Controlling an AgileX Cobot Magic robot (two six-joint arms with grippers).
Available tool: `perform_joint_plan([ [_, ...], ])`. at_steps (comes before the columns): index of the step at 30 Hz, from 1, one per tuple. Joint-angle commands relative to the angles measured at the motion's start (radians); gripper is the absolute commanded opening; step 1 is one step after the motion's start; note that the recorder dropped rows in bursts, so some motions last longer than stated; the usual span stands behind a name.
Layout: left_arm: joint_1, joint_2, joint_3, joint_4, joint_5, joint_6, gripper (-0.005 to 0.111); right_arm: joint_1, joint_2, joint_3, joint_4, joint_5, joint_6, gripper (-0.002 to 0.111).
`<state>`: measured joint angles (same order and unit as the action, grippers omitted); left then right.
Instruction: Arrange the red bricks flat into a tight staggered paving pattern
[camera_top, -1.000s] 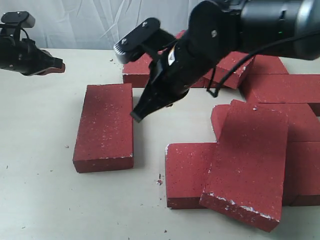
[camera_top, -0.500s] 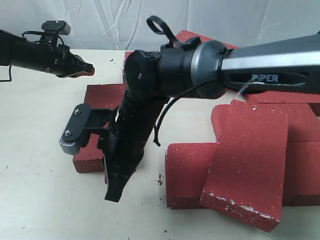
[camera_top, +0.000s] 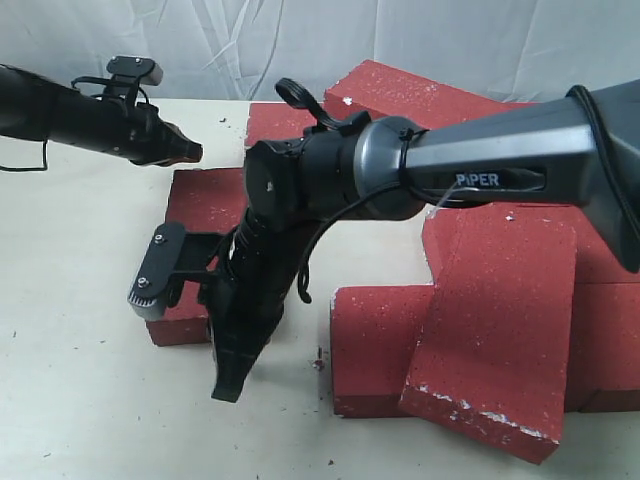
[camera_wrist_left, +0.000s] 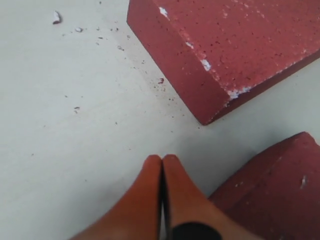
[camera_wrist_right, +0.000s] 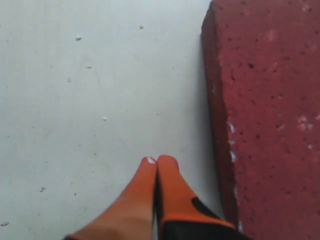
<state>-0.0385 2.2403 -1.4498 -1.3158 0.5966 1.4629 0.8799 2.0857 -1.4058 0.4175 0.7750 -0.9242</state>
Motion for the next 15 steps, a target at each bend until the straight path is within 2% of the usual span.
perform_joint_plan([
  [1, -0.005, 0.027, -0.016, 0.002, 0.034, 0.003, 0.000, 0.000, -0.003, -0.005, -0.006, -0.002, -0.003, -0.001],
  [5, -0.005, 0.027, -0.016, 0.031, 0.038, 0.003, 0.000, 0.000, 0.007, -0.005, -0.046, -0.002, -0.003, -0.001],
  [11, 0.005, 0.027, -0.016, 0.203, 0.076, -0.053, 0.000, -0.002, 0.007, -0.005, -0.130, -0.010, 0.003, -0.001],
  [15, 0.027, 0.023, -0.016, 0.214, 0.091, -0.075, 0.000, -0.002, 0.007, -0.005, -0.209, -0.028, 0.056, -0.001],
])
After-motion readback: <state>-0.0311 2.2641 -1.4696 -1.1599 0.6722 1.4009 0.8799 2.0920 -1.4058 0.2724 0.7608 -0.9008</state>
